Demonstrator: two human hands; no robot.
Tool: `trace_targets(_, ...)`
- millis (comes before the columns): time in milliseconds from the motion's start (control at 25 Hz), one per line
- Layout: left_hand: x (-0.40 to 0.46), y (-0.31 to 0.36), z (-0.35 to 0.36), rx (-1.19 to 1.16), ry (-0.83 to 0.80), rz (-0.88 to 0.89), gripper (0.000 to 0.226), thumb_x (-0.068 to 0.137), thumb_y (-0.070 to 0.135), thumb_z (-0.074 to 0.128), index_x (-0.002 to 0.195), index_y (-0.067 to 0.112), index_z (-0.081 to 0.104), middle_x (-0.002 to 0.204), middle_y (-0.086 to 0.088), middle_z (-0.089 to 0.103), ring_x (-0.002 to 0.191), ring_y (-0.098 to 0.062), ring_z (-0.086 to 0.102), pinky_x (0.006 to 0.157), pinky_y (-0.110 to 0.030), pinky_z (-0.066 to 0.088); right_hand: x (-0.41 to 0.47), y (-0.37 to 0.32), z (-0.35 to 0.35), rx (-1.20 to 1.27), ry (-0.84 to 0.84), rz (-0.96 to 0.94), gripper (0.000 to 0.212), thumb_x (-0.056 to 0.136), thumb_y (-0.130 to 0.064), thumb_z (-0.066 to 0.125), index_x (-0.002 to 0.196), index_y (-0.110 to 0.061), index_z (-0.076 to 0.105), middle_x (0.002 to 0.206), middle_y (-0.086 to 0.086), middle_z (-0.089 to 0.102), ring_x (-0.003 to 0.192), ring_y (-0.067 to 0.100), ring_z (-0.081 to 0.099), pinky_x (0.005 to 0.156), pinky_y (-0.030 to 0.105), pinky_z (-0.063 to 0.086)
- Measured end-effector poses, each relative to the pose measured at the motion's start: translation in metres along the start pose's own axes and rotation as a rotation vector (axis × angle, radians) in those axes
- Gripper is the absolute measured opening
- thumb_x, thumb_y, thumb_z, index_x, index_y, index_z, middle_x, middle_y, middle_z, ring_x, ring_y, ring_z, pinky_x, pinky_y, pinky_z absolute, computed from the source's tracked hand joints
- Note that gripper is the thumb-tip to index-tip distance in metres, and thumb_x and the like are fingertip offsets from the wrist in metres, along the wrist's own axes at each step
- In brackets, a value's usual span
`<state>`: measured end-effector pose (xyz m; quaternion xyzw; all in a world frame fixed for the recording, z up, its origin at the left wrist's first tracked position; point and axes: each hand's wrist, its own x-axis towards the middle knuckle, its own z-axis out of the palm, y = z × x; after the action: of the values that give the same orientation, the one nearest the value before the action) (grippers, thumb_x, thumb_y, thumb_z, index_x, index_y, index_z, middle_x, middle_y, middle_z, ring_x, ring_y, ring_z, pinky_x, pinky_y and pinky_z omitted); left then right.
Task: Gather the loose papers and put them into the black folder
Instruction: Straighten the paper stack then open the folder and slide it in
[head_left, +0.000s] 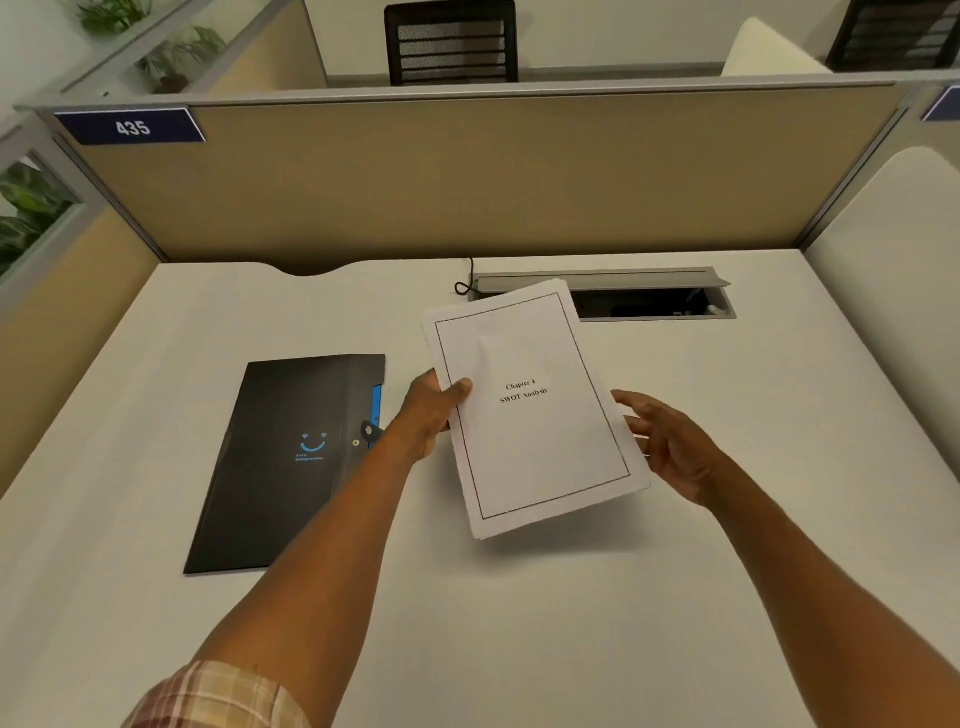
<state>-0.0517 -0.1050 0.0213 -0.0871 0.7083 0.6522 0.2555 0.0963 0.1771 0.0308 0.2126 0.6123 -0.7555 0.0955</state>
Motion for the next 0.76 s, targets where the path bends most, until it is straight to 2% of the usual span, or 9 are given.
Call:
trace_targets(120,-0.007,-0.002,-0.006,0.068,-0.094,-0.009,0.040,0.094,0.025,0.065,0.132,0.016,0.056,0.121,-0.005,0.067,0.107,-0.025,0.063,0.092,-0.043,0.053,0.006,-0.005,0.024,-0.118,-0.131,0.037,0.033,0.088,-0.032,0.062,0.119,-0.019,0.065,0.113,0.003,0.072,0.097,0.023,0.069,0.083,0.039,0.054)
trace_targets(280,-0.015,-0.007,-0.021,0.137,-0.098,-0.005,0.042,0.094,0.027,0.064,0.133,0.016,0.055,0.125,-0.005,0.064,0.114,-0.028,0.061,0.102,-0.050,0.049,0.013,0.006,0.057,-0.118,-0.096,0.035,0.033,0.084,-0.018,0.072,0.115,-0.012,0.063,0.106,0.010,0.075,0.094,0.028,0.072,0.077,0.040,0.059)
trace_targets(360,-0.017,-0.009,-0.035,0.179,-0.070,0.005,0.039,0.095,0.028,0.063,0.130,0.015,0.057,0.125,-0.008,0.065,0.111,-0.027,0.063,0.096,-0.046,0.053,0.017,0.008,0.072,-0.152,-0.083,0.004,0.025,0.088,-0.014,0.068,0.112,-0.013,0.064,0.101,0.009,0.075,0.089,0.025,0.073,0.074,0.038,0.059)
trace_targets(400,-0.018,-0.007,-0.042,0.198,-0.045,0.014,0.036,0.095,0.030,0.061,0.127,0.014,0.059,0.123,-0.009,0.067,0.104,-0.025,0.066,0.087,-0.041,0.058,0.020,0.008,0.079,-0.165,-0.070,-0.014,0.023,0.089,-0.013,0.066,0.112,-0.013,0.064,0.101,0.009,0.075,0.087,0.025,0.073,0.073,0.037,0.059)
trace_targets(480,-0.024,-0.002,-0.056,0.225,0.096,0.085,0.030,0.098,0.034,0.055,0.118,0.012,0.062,0.107,-0.010,0.072,0.079,-0.019,0.069,0.060,-0.027,0.057,0.027,0.006,0.092,-0.169,-0.037,-0.032,0.023,0.089,-0.013,0.066,0.112,-0.013,0.064,0.102,0.012,0.074,0.086,0.025,0.072,0.071,0.036,0.059)
trace_targets(520,-0.027,0.000,-0.066,0.253,0.232,0.167,0.027,0.099,0.033,0.051,0.111,0.013,0.064,0.097,-0.008,0.072,0.068,-0.016,0.068,0.051,-0.024,0.053,0.030,0.004,0.098,-0.162,-0.022,-0.033,0.024,0.089,-0.013,0.065,0.113,-0.013,0.063,0.103,0.012,0.073,0.085,0.025,0.072,0.070,0.036,0.059)
trace_targets(560,-0.031,0.001,-0.076,0.299,0.389,0.270,0.025,0.100,0.031,0.047,0.106,0.014,0.064,0.090,-0.006,0.071,0.062,-0.014,0.065,0.049,-0.024,0.050,0.033,0.003,0.103,-0.156,-0.010,-0.034,0.024,0.089,-0.013,0.065,0.113,-0.013,0.062,0.102,0.011,0.073,0.084,0.024,0.072,0.069,0.035,0.059)
trace_targets(680,-0.038,-0.007,-0.112,0.547,0.714,0.418,0.020,0.100,0.024,0.046,0.110,0.017,0.062,0.094,0.003,0.065,0.080,-0.011,0.060,0.065,-0.025,0.047,0.040,-0.001,0.117,-0.168,-0.004,-0.036,0.017,0.090,-0.013,0.064,0.106,-0.019,0.063,0.100,0.008,0.072,0.082,0.022,0.071,0.067,0.032,0.059)
trace_targets(760,-0.035,-0.022,-0.134,0.781,0.723,0.338,0.025,0.096,0.022,0.054,0.120,0.018,0.060,0.112,0.001,0.063,0.102,-0.018,0.061,0.082,-0.031,0.052,0.044,-0.001,0.126,-0.190,-0.001,-0.036,0.018,0.091,-0.014,0.063,0.107,-0.019,0.062,0.099,0.007,0.072,0.083,0.022,0.070,0.067,0.032,0.058)
